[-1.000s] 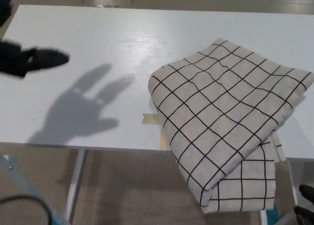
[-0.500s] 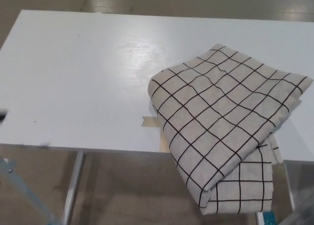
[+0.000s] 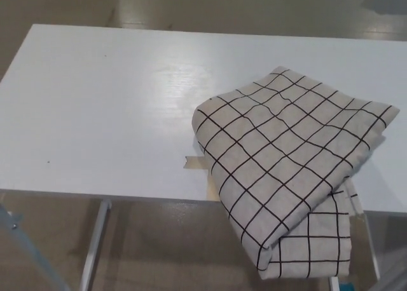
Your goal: Use the left hand to fold a white towel with checkered patterns in half.
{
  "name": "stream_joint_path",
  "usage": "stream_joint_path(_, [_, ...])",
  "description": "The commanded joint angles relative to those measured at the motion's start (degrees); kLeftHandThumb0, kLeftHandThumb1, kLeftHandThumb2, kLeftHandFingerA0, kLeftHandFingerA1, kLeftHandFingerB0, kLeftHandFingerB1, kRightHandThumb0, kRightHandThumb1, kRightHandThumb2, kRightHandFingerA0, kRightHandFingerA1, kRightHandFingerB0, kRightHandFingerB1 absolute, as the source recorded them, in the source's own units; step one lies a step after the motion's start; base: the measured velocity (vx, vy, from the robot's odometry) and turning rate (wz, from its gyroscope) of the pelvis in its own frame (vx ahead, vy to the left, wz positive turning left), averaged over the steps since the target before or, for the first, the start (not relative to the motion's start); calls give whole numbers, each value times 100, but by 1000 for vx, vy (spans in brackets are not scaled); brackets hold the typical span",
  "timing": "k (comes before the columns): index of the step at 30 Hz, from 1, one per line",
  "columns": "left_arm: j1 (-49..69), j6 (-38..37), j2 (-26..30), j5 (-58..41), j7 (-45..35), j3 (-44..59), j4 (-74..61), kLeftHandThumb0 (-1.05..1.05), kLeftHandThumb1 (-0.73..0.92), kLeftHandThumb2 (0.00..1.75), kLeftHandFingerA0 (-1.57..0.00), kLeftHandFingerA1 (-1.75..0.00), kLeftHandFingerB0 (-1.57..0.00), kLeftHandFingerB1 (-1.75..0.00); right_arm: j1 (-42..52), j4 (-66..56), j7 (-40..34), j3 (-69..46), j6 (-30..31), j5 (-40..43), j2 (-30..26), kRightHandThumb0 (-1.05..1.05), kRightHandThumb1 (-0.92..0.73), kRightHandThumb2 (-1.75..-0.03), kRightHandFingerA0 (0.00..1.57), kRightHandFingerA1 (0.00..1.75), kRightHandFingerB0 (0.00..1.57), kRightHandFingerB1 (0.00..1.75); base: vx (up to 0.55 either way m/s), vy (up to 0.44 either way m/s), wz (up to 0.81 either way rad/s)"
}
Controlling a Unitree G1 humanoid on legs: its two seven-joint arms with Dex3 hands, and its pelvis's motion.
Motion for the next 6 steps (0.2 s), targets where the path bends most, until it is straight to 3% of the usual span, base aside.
stream_joint_path(1, [-163, -959, 44, 369, 829, -476, 1756, -84, 67, 61, -26, -35, -22, -30, 154, 556, 142, 33, -134, 125, 71, -63, -65, -59, 34, 35, 30, 33, 0, 0, 0])
stream_joint_path(5, [-588, -758, 212, 445, 1009, -857, 2502, -84, 67, 61, -24, -34, -20, -30, 253, 706, 210, 261, -214, -19, 136, -63, -66, -59, 31, 34, 27, 32, 0, 0, 0])
stream_joint_path(6, [-786, -501, 205, 442, 1014, -952, 2648, -93, 60, 94, -10, -40, -10, -37, 248, 677, 280, 354, -141, 15, 191, -60, -67, -61, 24, 32, 22, 31, 0, 0, 0])
